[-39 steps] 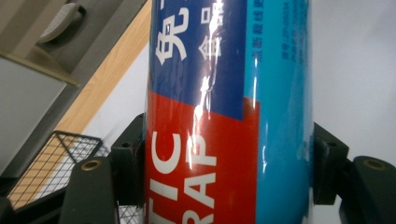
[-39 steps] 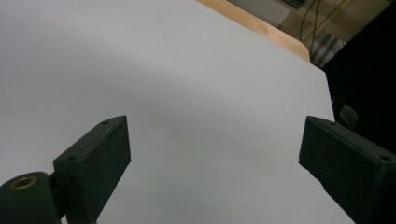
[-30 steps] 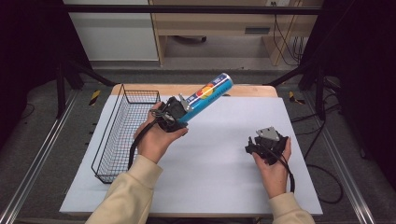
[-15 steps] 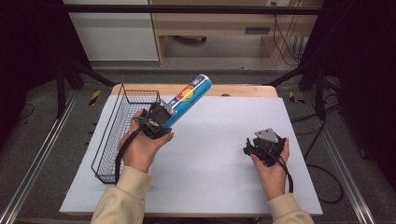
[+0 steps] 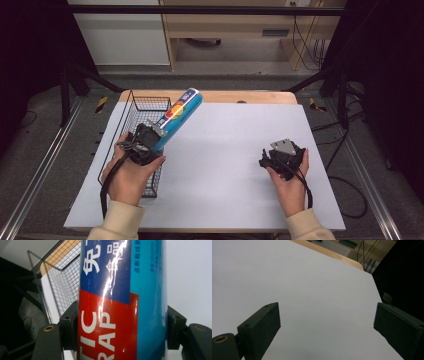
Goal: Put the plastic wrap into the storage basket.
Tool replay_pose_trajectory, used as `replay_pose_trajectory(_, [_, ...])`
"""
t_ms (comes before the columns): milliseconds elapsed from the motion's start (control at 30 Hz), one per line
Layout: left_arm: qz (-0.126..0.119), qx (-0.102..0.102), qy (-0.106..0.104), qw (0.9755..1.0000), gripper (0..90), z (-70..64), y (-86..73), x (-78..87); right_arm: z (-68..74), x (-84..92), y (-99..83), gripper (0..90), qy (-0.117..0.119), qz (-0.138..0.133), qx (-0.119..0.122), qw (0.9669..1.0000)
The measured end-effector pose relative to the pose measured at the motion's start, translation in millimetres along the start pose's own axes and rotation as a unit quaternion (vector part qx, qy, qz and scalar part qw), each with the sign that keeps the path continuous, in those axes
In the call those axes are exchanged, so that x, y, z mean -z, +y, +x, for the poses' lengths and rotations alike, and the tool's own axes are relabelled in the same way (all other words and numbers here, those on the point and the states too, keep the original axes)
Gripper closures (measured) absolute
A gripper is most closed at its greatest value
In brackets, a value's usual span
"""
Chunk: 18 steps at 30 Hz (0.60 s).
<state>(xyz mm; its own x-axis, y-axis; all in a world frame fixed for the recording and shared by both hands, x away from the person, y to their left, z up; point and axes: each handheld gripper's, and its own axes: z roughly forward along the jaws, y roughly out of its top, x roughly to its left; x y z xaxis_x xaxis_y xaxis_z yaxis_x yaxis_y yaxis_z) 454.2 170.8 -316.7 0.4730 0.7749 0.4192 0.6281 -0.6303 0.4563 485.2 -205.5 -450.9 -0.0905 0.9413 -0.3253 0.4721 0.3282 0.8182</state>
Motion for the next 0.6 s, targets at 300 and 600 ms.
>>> replay_pose_trajectory(300, [0.020, 0.004, 0.001, 0.9998, 31.8, -1.6, -22.8, 8.1, 0.4, 0.0, 0.1, 7.2, 0.004, 0.004, 0.007, 1.0000])
replay_pose_trajectory(600, [0.033, 0.015, -0.012, 0.9993, 31.9, -6.4, -37.1, 8.3, -0.8, -1.5, -1.5, 7.3, 0.006, 0.013, 0.003, 0.9999])
